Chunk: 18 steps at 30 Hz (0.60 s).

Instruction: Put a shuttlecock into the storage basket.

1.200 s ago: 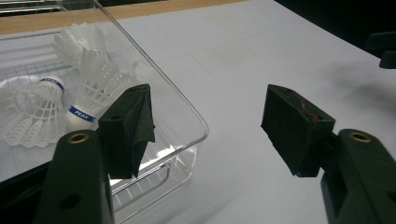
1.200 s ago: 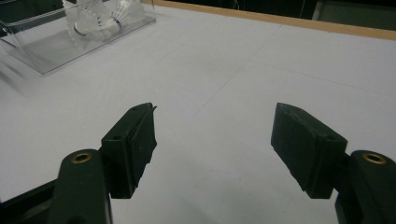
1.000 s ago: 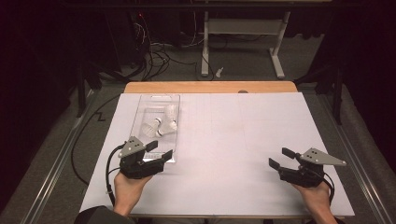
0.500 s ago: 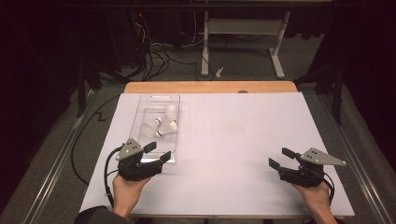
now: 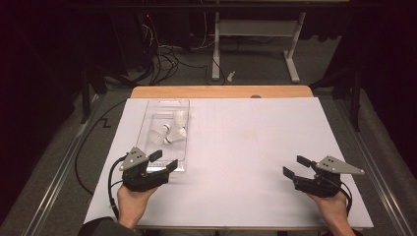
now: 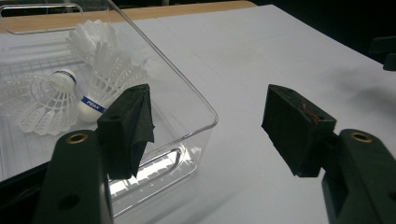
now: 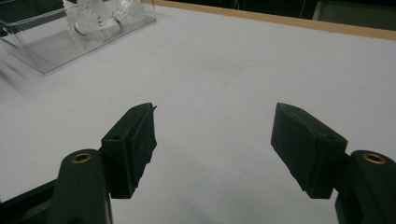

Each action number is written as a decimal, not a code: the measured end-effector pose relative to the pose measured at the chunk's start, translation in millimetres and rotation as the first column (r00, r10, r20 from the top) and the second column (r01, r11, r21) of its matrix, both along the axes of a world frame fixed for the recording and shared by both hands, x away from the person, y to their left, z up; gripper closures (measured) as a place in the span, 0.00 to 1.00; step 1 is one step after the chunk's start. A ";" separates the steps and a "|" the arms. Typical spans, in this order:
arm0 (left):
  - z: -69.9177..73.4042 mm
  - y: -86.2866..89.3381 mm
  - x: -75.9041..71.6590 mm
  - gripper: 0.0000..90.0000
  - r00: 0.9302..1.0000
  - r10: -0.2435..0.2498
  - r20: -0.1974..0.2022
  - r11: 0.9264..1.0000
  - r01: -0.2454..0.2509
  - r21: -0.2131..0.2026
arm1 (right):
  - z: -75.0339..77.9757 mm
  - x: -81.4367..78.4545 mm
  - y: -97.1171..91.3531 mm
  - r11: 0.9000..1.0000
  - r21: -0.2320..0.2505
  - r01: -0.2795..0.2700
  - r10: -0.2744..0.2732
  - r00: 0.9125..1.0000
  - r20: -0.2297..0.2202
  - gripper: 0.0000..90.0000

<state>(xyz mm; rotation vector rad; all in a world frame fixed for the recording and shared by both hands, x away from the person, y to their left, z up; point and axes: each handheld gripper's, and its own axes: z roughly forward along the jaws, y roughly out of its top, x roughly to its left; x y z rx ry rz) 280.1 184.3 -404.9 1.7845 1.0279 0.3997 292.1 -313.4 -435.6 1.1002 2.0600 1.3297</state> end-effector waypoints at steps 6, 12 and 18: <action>-2.4 1.8 -0.3 0.38 1.000 0.011 0.004 1.000 -0.011 0.000 | 0.0 0.0 0.0 1.000 0.000 0.000 0.000 1.000 0.000 0.34; -4.7 4.4 -0.5 0.38 1.000 0.022 0.006 1.000 -0.022 -0.003 | 0.0 0.0 0.1 1.000 -0.001 0.000 0.000 1.000 0.000 0.34; -6.7 5.2 -0.7 0.37 0.999 0.031 0.010 1.000 -0.031 -0.002 | 0.0 0.1 0.0 1.000 -0.001 0.000 0.000 1.000 -0.001 0.34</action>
